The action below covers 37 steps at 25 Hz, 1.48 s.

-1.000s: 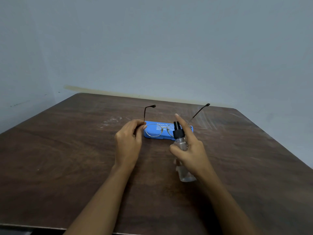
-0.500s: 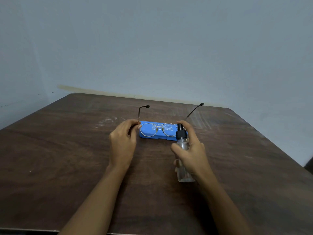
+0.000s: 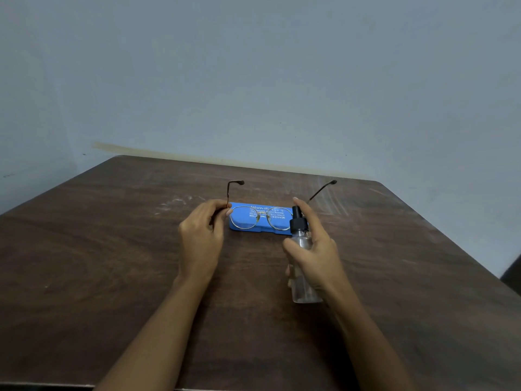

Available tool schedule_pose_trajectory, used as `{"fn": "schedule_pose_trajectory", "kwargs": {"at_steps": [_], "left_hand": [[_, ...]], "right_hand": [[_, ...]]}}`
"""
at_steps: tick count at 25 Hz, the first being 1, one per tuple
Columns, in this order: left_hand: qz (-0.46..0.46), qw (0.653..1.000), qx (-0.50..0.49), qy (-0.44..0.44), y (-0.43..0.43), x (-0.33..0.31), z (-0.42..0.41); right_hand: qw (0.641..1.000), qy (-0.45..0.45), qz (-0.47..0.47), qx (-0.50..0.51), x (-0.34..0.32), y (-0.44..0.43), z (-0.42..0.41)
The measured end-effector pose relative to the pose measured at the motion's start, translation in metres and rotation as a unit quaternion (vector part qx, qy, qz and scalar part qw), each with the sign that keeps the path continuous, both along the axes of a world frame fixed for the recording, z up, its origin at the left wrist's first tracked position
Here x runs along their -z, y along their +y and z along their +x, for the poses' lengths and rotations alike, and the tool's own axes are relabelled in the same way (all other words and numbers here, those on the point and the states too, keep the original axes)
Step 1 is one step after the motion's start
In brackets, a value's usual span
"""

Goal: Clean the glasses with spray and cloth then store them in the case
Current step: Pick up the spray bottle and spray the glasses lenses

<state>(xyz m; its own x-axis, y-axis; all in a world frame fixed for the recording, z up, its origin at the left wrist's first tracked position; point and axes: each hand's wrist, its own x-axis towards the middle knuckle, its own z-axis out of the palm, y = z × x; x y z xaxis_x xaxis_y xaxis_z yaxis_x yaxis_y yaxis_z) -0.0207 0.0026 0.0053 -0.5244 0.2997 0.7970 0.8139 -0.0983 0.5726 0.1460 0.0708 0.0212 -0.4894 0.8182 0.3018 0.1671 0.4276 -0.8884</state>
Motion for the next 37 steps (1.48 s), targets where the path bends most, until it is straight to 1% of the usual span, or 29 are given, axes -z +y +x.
{"fn": "schedule_pose_trajectory", "kwargs": {"at_steps": [2,7,14,21,26,30,33,37], "left_hand": [[0.001,1.0,0.0,0.003,0.0,0.0,0.0],[0.002,1.0,-0.004,0.005,0.0,0.001,-0.001],[-0.002,1.0,-0.004,0.012,-0.001,-0.001,0.0],[-0.014,0.998,0.031,-0.044,-0.002,-0.003,0.001],[-0.02,0.99,0.064,-0.123,0.0,-0.005,0.0],[-0.018,0.973,0.095,-0.208,0.0,-0.011,0.001],[0.006,0.944,0.133,-0.302,-0.001,-0.014,-0.002],[0.042,0.885,0.199,-0.419,-0.002,-0.016,-0.01]], "right_hand": [[1.0,-0.008,0.007,0.006,0.001,-0.001,0.0],[1.0,0.002,0.024,0.0,-0.003,-0.004,0.002],[1.0,0.024,0.004,-0.014,-0.005,-0.003,0.003],[0.998,0.06,0.018,-0.024,-0.006,-0.004,0.004],[0.993,0.078,0.069,-0.046,-0.006,-0.009,0.005],[0.986,0.091,0.133,-0.04,-0.004,-0.013,0.002],[0.979,0.084,0.177,-0.049,-0.002,-0.015,-0.001],[0.971,0.071,0.216,-0.068,0.001,-0.017,-0.005]]}}
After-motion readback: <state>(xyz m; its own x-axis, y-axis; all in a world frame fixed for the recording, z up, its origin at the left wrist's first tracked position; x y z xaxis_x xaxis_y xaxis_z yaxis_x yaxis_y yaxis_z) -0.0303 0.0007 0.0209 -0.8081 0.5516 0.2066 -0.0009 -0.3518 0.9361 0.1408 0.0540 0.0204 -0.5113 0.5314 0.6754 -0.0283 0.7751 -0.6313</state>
